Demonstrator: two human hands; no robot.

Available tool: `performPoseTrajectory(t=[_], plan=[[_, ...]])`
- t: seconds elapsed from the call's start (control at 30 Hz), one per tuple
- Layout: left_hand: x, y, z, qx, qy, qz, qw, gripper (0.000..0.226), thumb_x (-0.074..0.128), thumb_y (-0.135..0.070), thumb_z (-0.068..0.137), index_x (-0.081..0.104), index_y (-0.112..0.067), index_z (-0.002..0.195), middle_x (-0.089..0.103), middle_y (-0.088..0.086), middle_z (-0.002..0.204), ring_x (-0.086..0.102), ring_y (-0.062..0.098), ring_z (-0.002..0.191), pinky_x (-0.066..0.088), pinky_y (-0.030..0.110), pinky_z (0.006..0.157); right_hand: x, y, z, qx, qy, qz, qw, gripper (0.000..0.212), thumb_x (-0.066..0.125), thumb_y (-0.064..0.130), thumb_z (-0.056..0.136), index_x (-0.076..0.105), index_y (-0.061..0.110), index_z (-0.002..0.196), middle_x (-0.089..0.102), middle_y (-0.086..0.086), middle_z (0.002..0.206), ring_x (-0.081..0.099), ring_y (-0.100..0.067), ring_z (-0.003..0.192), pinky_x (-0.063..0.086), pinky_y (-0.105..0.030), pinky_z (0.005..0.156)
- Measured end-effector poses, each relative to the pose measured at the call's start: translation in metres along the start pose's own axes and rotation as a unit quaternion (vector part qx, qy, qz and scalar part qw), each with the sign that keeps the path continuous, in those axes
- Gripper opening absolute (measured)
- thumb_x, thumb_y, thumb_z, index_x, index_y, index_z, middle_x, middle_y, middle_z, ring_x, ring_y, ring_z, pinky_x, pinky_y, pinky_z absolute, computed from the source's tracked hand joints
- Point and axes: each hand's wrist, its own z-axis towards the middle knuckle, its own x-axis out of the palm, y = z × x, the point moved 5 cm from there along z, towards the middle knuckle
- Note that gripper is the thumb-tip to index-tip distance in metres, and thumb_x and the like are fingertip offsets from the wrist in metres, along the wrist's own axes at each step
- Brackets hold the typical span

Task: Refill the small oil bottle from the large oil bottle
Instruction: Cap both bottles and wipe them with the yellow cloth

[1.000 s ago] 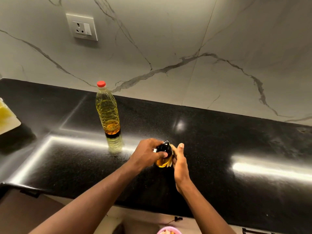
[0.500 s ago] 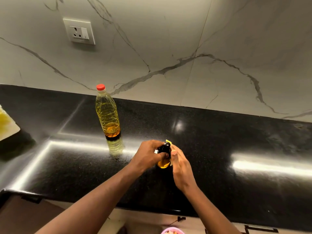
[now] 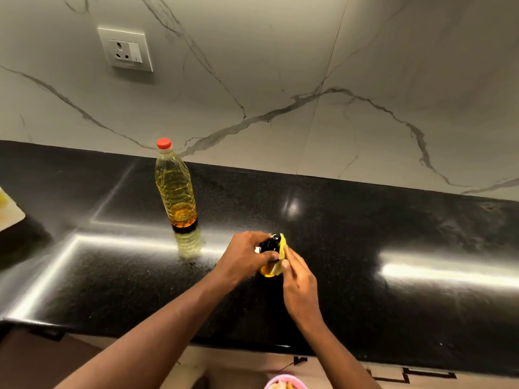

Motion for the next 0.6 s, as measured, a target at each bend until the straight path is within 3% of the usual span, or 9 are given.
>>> performPoseTrajectory(t=[0.1,0.2,0.27,0.37,0.5,0.6], plan=[[0.001,0.002,0.001,-0.006,-0.003,0.004,1.0,0.04,0.083,-0.033,0.083,0.078,-0.028,0.123,0.079,-0.012,0.112,0.069,0.002,0.103,0.055,0.029,0.094,-0.006,-0.009,-0.002,-0.01,-0.054,-0.032,0.998,0.029,0.069,0.019,0.103,0.073,0.015,0.131,0.072,0.014,0.115,0.066,0.009,0.109,0.056,-0.019,0.096],[0.001,0.002,0.0,-0.006,-0.007,0.012,1.0,0.039,0.083,-0.032,0.084,0.078,-0.028,0.122,0.079,-0.011,0.111,0.069,0.003,0.102,0.054,0.026,0.09,-0.014,-0.007,0.013,0.027,-0.063,0.008,0.998,0.023,0.08,0.016,0.094,0.079,0.02,0.117,0.079,0.009,0.101,0.074,-0.002,0.096,0.062,-0.034,0.092],[0.001,0.001,0.0,-0.004,-0.002,0.013,1.0,0.036,0.082,-0.031,0.084,0.079,-0.03,0.12,0.079,-0.012,0.108,0.069,0.002,0.1,0.053,0.024,0.088,-0.023,0.006,0.021,0.007,-0.07,0.016,0.997,0.026,0.078,0.01,0.094,0.081,0.021,0.118,0.079,0.01,0.102,0.074,-0.004,0.096,0.062,-0.032,0.091],[-0.001,0.0,0.0,-0.004,-0.001,0.014,1.0,0.031,0.08,-0.033,0.083,0.08,-0.029,0.114,0.079,-0.012,0.102,0.068,0.001,0.093,0.052,0.025,0.082,-0.03,0.034,0.032,-0.083,-0.033,-0.041,0.995,0.031,0.071,0.008,0.099,0.076,0.021,0.128,0.07,0.009,0.105,0.068,-0.002,0.098,0.053,-0.014,0.085],[0.001,-0.001,0.0,0.011,-0.003,0.031,0.999,0.023,0.072,-0.033,0.082,0.08,-0.026,0.103,0.078,-0.01,0.089,0.067,0.003,0.079,0.055,0.035,0.076,-0.013,0.047,0.046,-0.156,0.053,-0.172,0.971,0.029,0.068,0.01,0.102,0.076,0.015,0.129,0.06,0.003,0.114,0.064,-0.008,0.102,0.056,-0.025,0.091],[0.001,-0.001,0.0,0.004,0.005,0.025,1.0,0.021,0.072,-0.03,0.082,0.08,-0.027,0.101,0.078,-0.01,0.089,0.069,0.004,0.083,0.058,0.04,0.08,-0.01,0.047,0.039,-0.204,0.053,-0.239,0.948,0.026,0.068,0.007,0.101,0.077,0.012,0.125,0.059,-0.002,0.111,0.064,-0.016,0.096,0.06,-0.029,0.087]])
